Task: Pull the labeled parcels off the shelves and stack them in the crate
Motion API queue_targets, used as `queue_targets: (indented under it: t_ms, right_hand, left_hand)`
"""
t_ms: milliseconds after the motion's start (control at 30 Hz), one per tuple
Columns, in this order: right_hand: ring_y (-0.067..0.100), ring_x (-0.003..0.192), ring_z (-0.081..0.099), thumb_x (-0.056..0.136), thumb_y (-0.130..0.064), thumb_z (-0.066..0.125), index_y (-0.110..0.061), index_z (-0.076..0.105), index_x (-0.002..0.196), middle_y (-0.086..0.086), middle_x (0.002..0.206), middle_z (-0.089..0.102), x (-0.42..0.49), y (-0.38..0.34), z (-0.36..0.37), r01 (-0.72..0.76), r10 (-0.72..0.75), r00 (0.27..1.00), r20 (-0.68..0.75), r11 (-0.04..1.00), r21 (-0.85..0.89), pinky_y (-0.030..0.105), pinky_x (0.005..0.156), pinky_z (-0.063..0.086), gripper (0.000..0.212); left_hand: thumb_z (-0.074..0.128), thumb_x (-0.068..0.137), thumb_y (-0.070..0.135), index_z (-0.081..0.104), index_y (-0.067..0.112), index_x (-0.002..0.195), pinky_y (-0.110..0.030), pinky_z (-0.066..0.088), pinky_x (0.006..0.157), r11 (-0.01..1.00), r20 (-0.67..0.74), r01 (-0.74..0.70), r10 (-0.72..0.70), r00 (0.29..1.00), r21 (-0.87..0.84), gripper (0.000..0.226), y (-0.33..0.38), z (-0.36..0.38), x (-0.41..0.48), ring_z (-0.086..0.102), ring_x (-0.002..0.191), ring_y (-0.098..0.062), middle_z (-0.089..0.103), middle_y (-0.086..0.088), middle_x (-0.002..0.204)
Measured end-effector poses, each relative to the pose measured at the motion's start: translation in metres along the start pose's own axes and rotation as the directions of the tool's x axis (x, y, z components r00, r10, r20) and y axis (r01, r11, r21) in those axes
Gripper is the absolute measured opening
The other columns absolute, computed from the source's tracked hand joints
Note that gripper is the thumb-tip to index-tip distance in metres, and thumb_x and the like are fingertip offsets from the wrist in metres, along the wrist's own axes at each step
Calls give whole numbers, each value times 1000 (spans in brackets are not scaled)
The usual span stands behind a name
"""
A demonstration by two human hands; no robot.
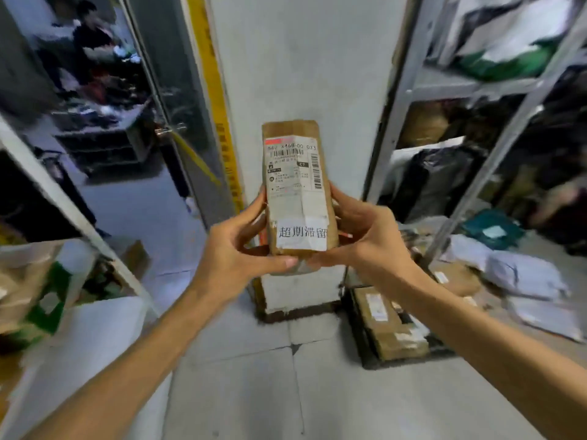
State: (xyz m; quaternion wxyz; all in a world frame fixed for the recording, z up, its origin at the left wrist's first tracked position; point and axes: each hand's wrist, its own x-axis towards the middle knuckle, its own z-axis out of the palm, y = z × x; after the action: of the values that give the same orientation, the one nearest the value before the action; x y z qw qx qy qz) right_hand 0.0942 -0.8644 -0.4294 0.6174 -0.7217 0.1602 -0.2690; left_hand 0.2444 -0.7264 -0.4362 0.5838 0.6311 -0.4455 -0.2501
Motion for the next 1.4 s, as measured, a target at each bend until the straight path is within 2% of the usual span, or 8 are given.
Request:
queue_targets:
  t_ms: [167, 467, 633, 733, 933, 1067, 1267, 1400]
  right_hand:
    - [6, 108, 65, 63, 13, 81, -26, 45, 138, -11, 115, 70, -11, 34, -82, -112, 81, 948, -307, 990, -86, 23, 81, 56, 92]
    - [5, 99, 66, 57, 1, 85, -17, 57, 132, -6, 110, 71, 4, 92, -188, -342, 149, 676, -721, 931, -128, 16, 76, 50, 82]
    - [10, 104, 66, 59, -15, 82, -17, 54, 135, -3, 115, 70, 26, 123, -231, -369, 151, 477, -866, 928, -41, 33, 83, 57, 81]
    - [14, 110, 65, 67, -20, 84, -17, 54, 135, -2, 119, 69, 31, 143, -260, -344, 187, 383, -904, 938, 48, 41, 91, 56, 75]
    - [17, 111, 65, 73, -3, 80, -14, 54, 136, 1, 121, 68, 17, 201, -332, -338, 243, 259, -935, 929, 148, 42, 91, 56, 69]
    - [15, 110, 65, 73, 1, 79, -17, 52, 137, 0, 121, 68, 3, 246, -383, -341, 298, 236, -925, 917, 208, 39, 88, 57, 72]
    - [3, 106, 65, 73, 4, 78, -33, 50, 130, -15, 115, 66, -3, 321, -431, -381, 415, 211, -885, 869, 316, 33, 87, 58, 74]
    - [8, 116, 59, 68, 3, 80, -34, 49, 134, -11, 122, 64, 7, 384, -441, -449, 516, 197, -833, 803, 391, 41, 90, 57, 82]
  left_hand:
    - [84, 57, 2, 33, 21, 150, -39, 50, 100, 997, 337, 65, -45, 941, -48, 107, -31, 81, 90, 56, 124, -8, 60, 10, 134]
    - [82, 63, -8, 36, 18, 148, -32, 49, 101, 992, 772, 117, -38, 635, -48, 101, -85, 224, 243, 56, 120, 1, 59, 13, 133]
    - [79, 64, -14, 38, 12, 146, -7, 46, 86, 996, 901, 65, 24, 433, -58, 96, -108, 293, 314, 56, 112, 12, 58, 18, 126]
    - [80, 63, -14, 36, 11, 148, -17, 50, 90, 993, 940, 108, -3, 340, -37, 99, -129, 338, 345, 55, 121, -1, 56, 6, 137]
    - [83, 64, -4, 36, 16, 149, -21, 45, 101, 987, 981, 156, -56, 188, 27, 99, -165, 433, 376, 53, 124, 0, 57, 19, 131]
    - [77, 70, 5, 40, 19, 146, -34, 49, 100, 946, 971, 310, -157, 180, 95, 86, -196, 494, 382, 55, 125, -9, 59, 7, 134]
    - [73, 70, -4, 39, 17, 145, -31, 54, 93, 859, 924, 479, -315, 215, 181, 84, -267, 548, 384, 58, 120, -7, 64, 12, 125]
    - [72, 63, -7, 44, 20, 138, -25, 54, 91, 805, 895, 556, -386, 225, 207, 85, -331, 557, 389, 59, 120, -7, 67, 12, 122]
